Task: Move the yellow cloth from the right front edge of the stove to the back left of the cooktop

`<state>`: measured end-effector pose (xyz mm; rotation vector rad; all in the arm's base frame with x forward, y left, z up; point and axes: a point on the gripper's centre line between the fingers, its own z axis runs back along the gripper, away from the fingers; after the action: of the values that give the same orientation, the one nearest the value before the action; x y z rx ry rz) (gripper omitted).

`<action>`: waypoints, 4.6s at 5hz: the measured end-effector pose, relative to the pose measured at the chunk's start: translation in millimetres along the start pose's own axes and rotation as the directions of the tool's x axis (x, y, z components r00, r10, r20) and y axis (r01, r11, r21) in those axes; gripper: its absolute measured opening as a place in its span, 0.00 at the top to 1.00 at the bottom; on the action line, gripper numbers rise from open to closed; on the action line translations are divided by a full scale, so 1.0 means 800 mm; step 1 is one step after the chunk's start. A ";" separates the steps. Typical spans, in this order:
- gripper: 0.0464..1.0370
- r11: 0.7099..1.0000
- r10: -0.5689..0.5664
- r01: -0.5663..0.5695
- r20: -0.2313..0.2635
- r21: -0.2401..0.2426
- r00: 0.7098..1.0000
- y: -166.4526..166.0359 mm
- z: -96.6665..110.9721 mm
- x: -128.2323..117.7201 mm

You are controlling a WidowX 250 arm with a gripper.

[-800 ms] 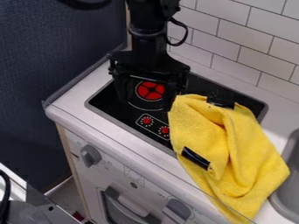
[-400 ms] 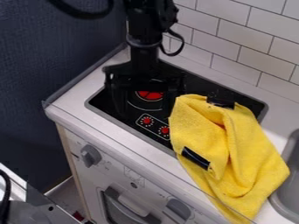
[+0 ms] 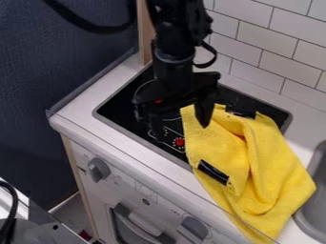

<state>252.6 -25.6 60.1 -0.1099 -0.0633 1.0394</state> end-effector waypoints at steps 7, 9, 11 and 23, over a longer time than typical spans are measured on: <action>0.58 0.965 0.261 -0.264 -0.122 -0.009 0.958 -0.040 -0.097 -0.027; 0.75 0.961 0.273 -0.278 -0.133 -0.017 0.953 -0.041 -0.111 -0.024; 0.98 0.955 0.289 -0.292 -0.056 -0.053 0.956 -0.038 -0.052 -0.016; 0.56 0.959 -0.266 0.282 0.273 -0.017 0.924 0.038 -0.041 0.240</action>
<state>327.0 153.0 23.9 -0.0092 -0.3464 0.7662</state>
